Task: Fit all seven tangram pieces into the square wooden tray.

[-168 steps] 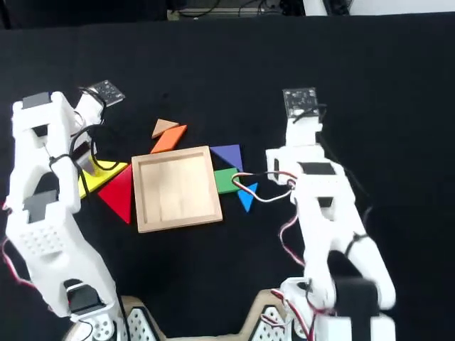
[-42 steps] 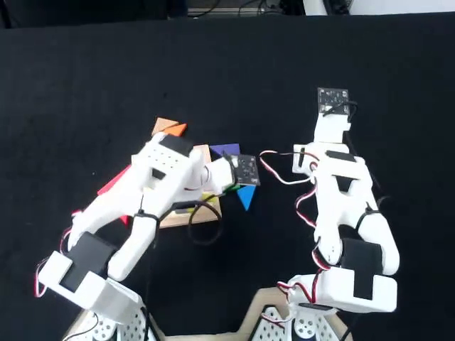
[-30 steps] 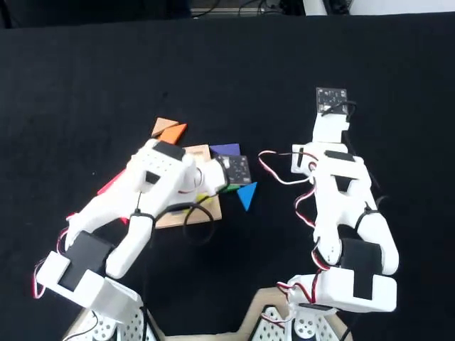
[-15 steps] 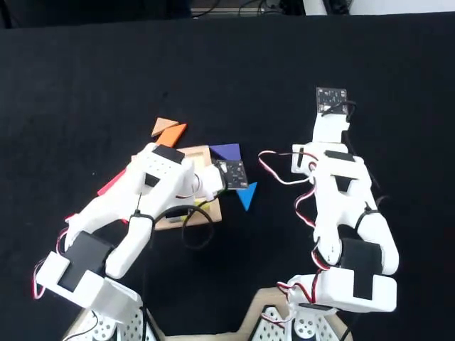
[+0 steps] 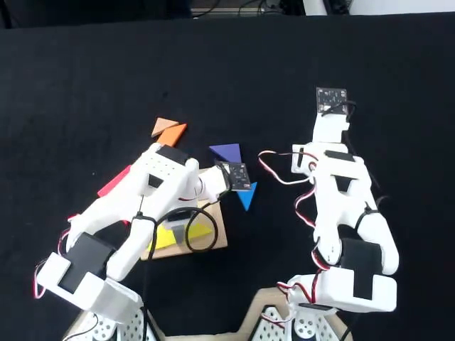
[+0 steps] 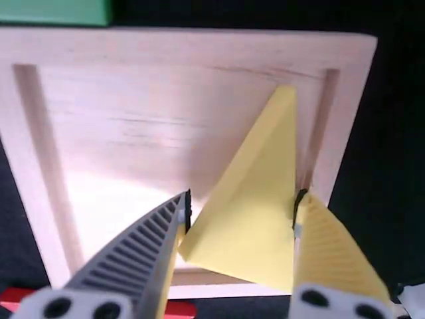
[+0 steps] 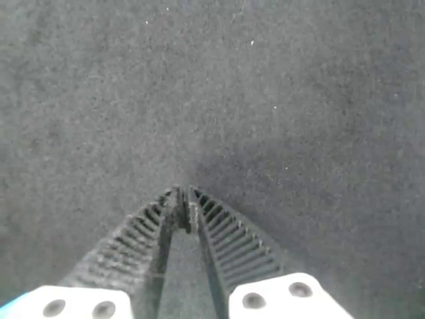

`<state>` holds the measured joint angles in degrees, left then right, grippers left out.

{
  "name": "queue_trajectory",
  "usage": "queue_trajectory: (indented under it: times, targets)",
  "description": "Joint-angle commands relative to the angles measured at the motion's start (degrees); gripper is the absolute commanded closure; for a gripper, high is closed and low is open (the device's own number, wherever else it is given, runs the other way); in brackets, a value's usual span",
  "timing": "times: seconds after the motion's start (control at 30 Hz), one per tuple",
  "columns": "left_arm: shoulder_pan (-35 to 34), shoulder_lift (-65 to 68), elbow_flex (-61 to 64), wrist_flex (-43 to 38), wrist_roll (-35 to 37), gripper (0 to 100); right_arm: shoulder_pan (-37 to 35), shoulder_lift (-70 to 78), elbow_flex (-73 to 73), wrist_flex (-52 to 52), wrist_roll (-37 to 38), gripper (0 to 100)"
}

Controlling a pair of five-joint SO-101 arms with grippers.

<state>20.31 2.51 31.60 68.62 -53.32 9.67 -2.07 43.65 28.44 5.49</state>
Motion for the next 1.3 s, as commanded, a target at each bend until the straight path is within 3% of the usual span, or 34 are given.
queue_trajectory:
  times: [0.0,0.23,0.43,0.53,0.63,0.8,0.9,1.27]
  targets:
    - [0.7,-2.5,-3.6,1.4,0.4,74,-0.9,-0.2,-2.9,-1.1,-0.3,98.5]
    - [2.8,-10.5,-7.5,9.8,3.9,74,-0.9,-0.3,-2.9,-1.1,-0.3,98.5]
    - [2.0,-20.8,-1.8,9.9,3.7,74,-0.9,-0.4,-2.9,-1.1,-0.3,98.5]
    - [-3.6,-24.8,-0.3,5.5,3.9,74,-0.9,-0.4,-2.9,-1.1,-0.3,98.5]
    - [-9.5,-26.2,4.4,-4.7,4.0,74,-0.9,-0.4,-2.9,-1.1,-0.3,98.5]
    - [-9.6,-25.0,20.0,-25.2,9.2,74,-0.9,-0.4,-2.9,-1.1,-0.3,98.5]
    - [-9.9,-24.8,26.0,-33.0,9.1,74,-0.9,-0.4,-2.8,-1.1,-0.3,98.6]
    - [-16.5,-29.1,25.1,-33.1,9.7,74,-0.9,0.0,-2.9,-1.1,-0.3,98.6]
